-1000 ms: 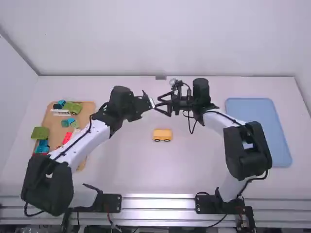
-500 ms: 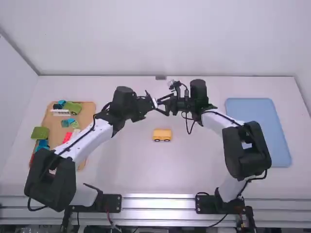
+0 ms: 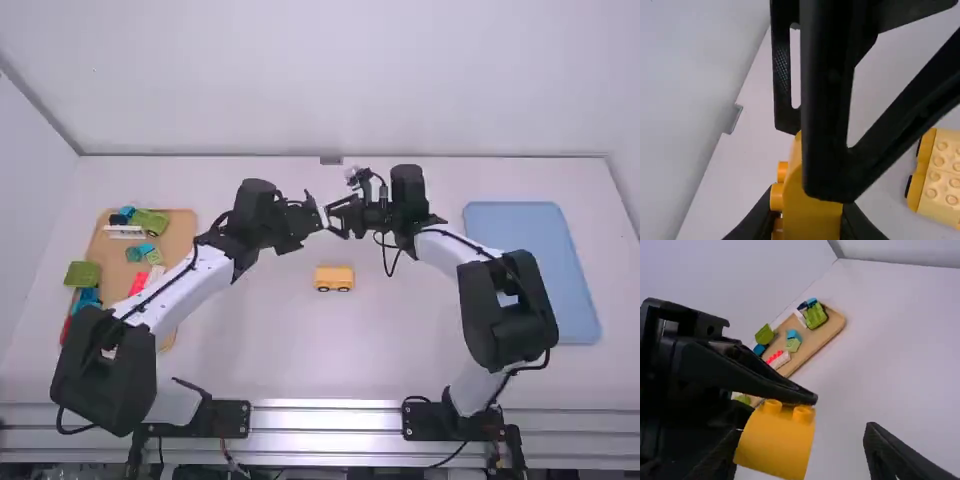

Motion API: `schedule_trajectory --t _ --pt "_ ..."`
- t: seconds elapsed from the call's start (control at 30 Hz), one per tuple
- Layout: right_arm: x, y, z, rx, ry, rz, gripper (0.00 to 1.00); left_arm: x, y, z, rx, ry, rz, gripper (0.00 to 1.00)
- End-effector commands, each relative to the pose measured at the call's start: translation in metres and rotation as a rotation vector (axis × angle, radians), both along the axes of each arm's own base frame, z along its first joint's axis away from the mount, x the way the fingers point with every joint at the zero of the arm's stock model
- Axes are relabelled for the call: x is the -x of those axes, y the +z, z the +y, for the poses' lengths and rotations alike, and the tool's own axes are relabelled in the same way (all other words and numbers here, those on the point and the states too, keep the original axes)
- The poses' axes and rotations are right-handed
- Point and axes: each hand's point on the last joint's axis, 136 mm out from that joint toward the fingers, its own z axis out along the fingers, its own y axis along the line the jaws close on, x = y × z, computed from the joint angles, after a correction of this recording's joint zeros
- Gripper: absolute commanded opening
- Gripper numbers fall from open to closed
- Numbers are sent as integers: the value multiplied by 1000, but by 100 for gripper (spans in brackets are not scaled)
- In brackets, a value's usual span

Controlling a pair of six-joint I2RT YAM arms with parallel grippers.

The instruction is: Assemble lego blocks to make yellow taxi

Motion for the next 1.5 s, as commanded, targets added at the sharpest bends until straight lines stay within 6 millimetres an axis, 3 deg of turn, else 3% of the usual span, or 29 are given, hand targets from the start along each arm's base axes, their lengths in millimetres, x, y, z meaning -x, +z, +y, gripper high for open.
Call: schedule_trajectory --t 0.0,0.13,0.87,1.23,1.33,1.47 --pt "-8 12 2 -8 0 -43 63 4 -3 -5 7 -22 13 2" --pt "-10 10 2 -5 -23 -13 56 4 -3 -6 6 -24 12 2" --pt "-8 7 14 15 -37 -5 47 6 -7 -5 -13 -38 6 2" --pt "-7 8 17 15 -34 -11 32 6 -7 -5 -12 -38 7 4" --pt "-7 7 16 16 -36 -10 28 6 -7 -5 -12 -39 6 22" --pt "-7 6 16 23 -29 -31 24 5 -6 -5 -5 -33 8 70"
